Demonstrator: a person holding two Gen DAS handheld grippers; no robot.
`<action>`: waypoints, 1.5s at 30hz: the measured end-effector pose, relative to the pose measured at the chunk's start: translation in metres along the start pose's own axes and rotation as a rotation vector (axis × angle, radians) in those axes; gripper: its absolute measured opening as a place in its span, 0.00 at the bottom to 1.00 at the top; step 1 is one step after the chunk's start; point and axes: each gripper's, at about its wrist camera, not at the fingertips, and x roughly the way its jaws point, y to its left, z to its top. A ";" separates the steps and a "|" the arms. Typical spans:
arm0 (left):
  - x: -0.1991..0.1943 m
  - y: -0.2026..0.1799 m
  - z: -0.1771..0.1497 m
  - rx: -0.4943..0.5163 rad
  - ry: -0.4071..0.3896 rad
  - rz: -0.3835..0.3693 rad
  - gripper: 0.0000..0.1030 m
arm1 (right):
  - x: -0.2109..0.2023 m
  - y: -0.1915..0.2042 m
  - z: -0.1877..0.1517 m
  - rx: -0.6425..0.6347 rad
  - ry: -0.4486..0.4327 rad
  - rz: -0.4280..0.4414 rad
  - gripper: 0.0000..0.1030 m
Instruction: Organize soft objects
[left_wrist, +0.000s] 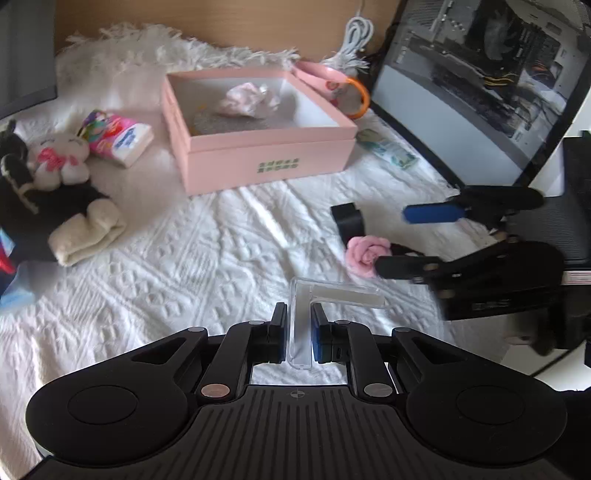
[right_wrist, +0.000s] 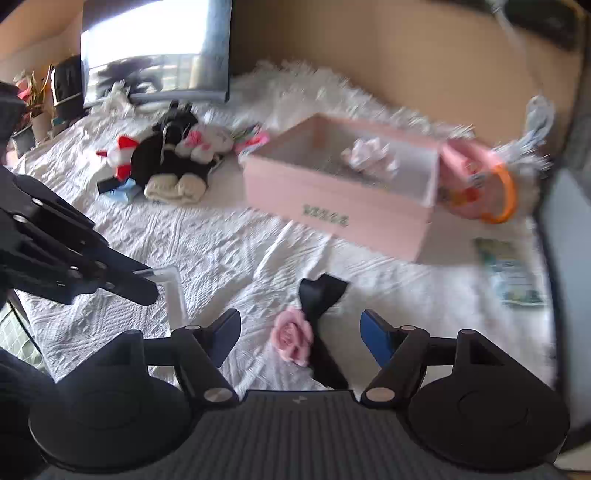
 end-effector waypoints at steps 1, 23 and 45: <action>-0.001 0.002 -0.002 -0.007 0.000 0.006 0.15 | 0.009 0.001 0.000 0.001 0.011 0.014 0.70; -0.028 0.016 0.129 0.105 -0.369 0.034 0.15 | -0.035 -0.049 0.123 0.155 -0.175 -0.006 0.31; -0.021 0.093 0.033 -0.354 -0.243 0.150 0.17 | 0.042 -0.035 0.131 0.027 -0.032 -0.117 0.69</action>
